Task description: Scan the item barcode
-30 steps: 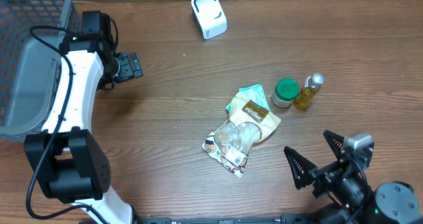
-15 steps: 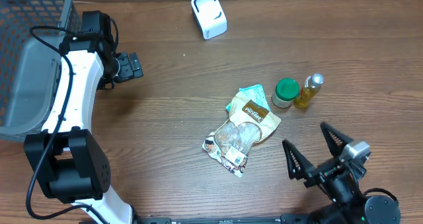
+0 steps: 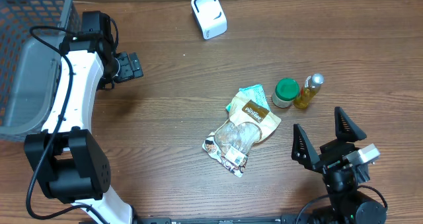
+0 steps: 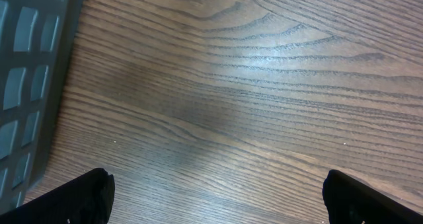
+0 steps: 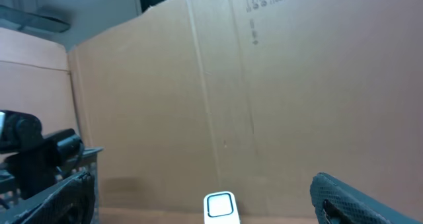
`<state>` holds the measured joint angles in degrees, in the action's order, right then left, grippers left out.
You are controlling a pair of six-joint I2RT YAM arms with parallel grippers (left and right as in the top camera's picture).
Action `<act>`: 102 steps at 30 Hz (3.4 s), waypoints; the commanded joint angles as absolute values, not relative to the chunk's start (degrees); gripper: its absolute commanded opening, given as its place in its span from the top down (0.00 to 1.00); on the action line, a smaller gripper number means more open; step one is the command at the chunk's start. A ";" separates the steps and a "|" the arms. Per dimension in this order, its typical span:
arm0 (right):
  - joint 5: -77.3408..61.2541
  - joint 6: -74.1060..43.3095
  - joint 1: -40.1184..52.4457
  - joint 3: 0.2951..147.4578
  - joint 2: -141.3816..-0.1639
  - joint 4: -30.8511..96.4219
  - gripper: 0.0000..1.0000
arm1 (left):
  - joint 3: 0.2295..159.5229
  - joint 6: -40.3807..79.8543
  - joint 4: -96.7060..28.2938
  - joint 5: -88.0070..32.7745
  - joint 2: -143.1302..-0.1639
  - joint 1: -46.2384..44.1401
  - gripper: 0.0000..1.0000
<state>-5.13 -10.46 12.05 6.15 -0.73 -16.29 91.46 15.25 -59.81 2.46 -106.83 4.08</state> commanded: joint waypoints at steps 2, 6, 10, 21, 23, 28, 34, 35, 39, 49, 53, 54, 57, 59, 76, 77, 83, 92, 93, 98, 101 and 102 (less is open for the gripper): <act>-5.21 -10.02 9.98 3.07 -0.21 -17.32 0.00 | 91.98 14.96 -59.75 3.16 -106.06 4.05 0.00; -4.93 -10.02 9.43 0.38 -0.16 -12.82 0.00 | 91.98 14.96 -59.75 3.16 -106.06 4.05 0.00; -4.32 -10.02 9.43 0.47 -0.16 -2.07 0.00 | 91.98 14.96 -59.75 3.16 -106.06 4.05 0.00; -4.05 -10.04 10.46 0.47 -0.16 4.51 0.00 | 91.98 14.96 -59.75 3.16 -106.06 4.05 0.00; -3.92 -10.04 10.59 0.47 -0.16 4.58 0.00 | 91.98 14.96 -59.75 3.16 -106.06 4.05 0.00; -3.97 -9.37 10.61 0.47 -0.16 4.62 0.00 | 91.98 14.96 -59.75 3.16 -106.06 4.05 0.00; -3.55 -8.58 10.61 0.47 -0.16 4.62 0.00 | 91.98 14.96 -59.75 3.18 -106.06 4.05 0.00; -3.57 -8.58 10.59 0.47 -0.16 4.58 0.00 | 91.98 14.96 -59.75 3.16 -106.06 4.05 0.00; -3.53 -8.58 10.59 0.47 -0.16 4.58 0.00 | 91.98 14.96 -59.75 3.16 -106.06 4.05 0.00; -3.53 -8.56 10.55 0.47 -0.16 4.58 0.00 | 91.98 14.98 -59.75 3.16 -106.06 4.05 0.00; -3.53 -8.58 10.55 0.47 -0.16 4.58 0.00 | 91.98 14.96 -59.75 3.16 -106.06 4.05 0.00; -3.53 -8.58 10.55 0.47 -0.16 4.60 0.00 | 91.98 14.96 -59.75 3.16 -106.06 4.05 0.01; -3.53 -8.58 10.55 0.47 -0.16 4.58 0.00 | 91.98 14.96 -59.75 3.16 -106.06 4.05 0.00; -3.53 -8.56 10.55 0.47 -0.16 4.60 0.00 | 91.98 14.96 -59.75 3.16 -106.06 4.05 0.00; -3.53 -8.58 10.55 0.47 -0.16 4.58 0.00 | 91.46 14.96 -59.75 3.18 -107.72 4.05 0.00; -3.53 -8.58 10.55 0.47 -0.16 4.58 0.00 | 91.26 14.96 -59.70 3.16 -107.20 4.05 0.00; -3.53 -8.58 10.55 0.47 -0.16 4.58 0.00 | 90.19 14.96 -59.72 3.16 -102.35 3.99 0.01; -3.53 -8.58 10.55 0.47 -0.16 4.58 0.00 | 90.08 14.96 -59.75 3.16 -97.91 3.99 0.00; -3.53 -8.58 10.55 0.47 -0.16 4.58 0.00 | 90.06 14.96 -59.75 3.16 -97.80 3.99 0.00; -3.53 -8.58 10.55 0.47 -0.16 4.58 0.00 | 89.36 14.96 -59.70 3.16 -97.69 3.97 0.00; -3.53 -8.56 10.55 0.47 -0.16 4.58 0.00 | 87.37 14.96 -59.68 3.16 -97.69 3.84 0.00; -3.53 -8.58 10.55 0.47 -0.16 4.58 0.00 | 86.54 14.96 -59.68 3.18 -97.69 3.77 0.00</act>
<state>-4.05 -8.95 10.26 1.06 -0.64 4.73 89.12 15.25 -59.59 2.46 -98.65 4.08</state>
